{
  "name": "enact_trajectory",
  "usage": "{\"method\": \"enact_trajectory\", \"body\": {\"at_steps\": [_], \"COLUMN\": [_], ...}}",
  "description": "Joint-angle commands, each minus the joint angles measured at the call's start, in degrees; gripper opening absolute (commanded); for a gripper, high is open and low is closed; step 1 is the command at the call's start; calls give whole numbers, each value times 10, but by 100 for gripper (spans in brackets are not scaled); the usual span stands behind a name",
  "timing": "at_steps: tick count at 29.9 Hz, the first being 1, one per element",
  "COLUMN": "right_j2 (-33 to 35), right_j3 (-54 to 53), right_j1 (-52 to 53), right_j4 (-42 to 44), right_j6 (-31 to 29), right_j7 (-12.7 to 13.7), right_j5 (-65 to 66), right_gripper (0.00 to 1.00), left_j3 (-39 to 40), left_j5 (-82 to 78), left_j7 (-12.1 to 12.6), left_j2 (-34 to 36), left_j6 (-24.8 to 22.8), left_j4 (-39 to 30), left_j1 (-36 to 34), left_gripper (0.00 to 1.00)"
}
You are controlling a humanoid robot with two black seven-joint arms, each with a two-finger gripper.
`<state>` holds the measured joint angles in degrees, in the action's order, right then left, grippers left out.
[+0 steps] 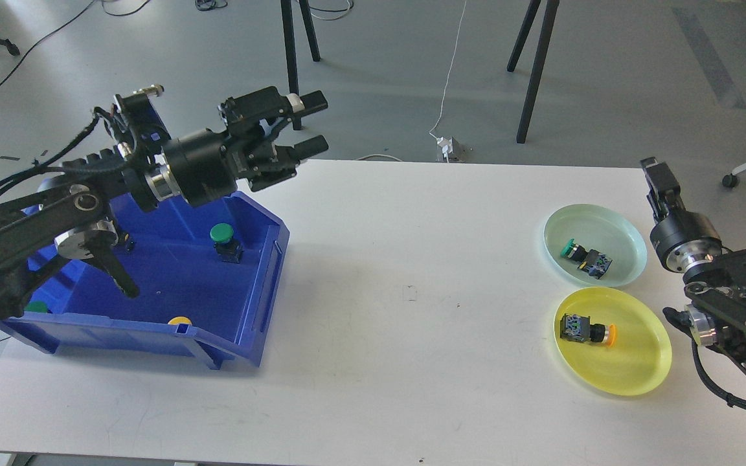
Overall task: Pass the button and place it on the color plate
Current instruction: 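Carry the green button with the right gripper and release it on the pale green plate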
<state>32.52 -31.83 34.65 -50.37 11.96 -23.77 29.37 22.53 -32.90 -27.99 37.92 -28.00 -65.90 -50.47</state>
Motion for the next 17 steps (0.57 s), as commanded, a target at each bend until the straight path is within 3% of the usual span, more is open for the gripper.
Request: {"method": "enact_trajectory", "body": {"at_steps": [1,3,7,13,17], "right_j2": [48,49,46,22,24], "right_j3": [-85,-110,-121,-162,-169], "right_j1": [-5,-13,-24,-26,-27], "right_j4": [-110,-165,-227,-228,-230], "right_j6": [-145,-198,-234,-292,-298], "right_j7": [0,0,-2,-6,-11], "right_j5": [-89,-139,-193,-270,-280], "right_gripper": [86,87,96,96,96], "left_j3": [15,16,32,48,49], "left_j5": [70,120,204,210,210], "left_j7": [0,0,0,0,0], "left_j2": [2,9,13,7,3], "left_j6": [0,0,0,0,0], "left_j4": [73,100,133,146,146], "left_j1": [1,4,26,58,62], "left_gripper": [87,90,92,94,94]}}
